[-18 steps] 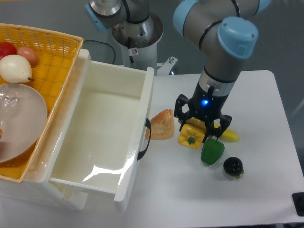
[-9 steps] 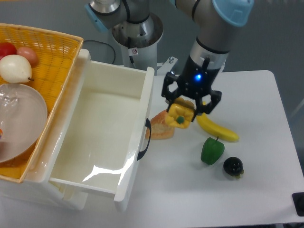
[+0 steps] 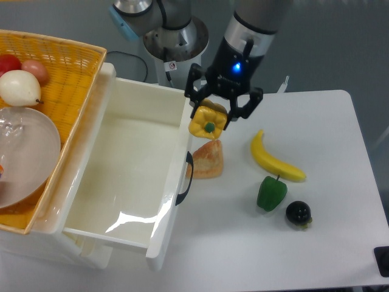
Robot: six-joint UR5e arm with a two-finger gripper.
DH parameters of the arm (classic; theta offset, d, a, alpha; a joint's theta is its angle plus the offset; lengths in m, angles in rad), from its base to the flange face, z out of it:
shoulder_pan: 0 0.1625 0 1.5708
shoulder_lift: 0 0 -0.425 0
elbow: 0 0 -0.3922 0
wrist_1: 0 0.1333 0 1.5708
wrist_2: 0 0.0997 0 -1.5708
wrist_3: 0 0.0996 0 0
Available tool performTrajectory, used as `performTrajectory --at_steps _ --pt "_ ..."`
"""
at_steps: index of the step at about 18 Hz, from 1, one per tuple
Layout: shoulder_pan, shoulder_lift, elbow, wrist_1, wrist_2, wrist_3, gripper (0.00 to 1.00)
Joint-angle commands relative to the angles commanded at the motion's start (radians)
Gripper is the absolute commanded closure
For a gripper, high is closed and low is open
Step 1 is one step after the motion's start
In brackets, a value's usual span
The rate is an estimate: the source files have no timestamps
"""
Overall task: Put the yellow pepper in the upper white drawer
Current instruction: 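Carry the yellow pepper over the open white drawer, then lower the yellow pepper into the drawer and open the gripper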
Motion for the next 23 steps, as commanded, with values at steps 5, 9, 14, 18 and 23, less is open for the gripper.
performTrajectory --at_steps 5,9,14,18,23 --pt "-0.043 -0.008 -0.002 0.012 -0.029 -0.147 0.8" --pt "-0.06 -0.012 -0.002 0.025 -0.021 -0.15 0.83" --pt "-0.11 -0.021 -0.057 0.038 -0.014 -0.149 0.82" --pt "-0.147 -0.041 -0.06 0.06 -0.017 -0.149 0.81" --pt "-0.163 -0.048 -0.057 0.06 -0.021 -0.149 0.81"
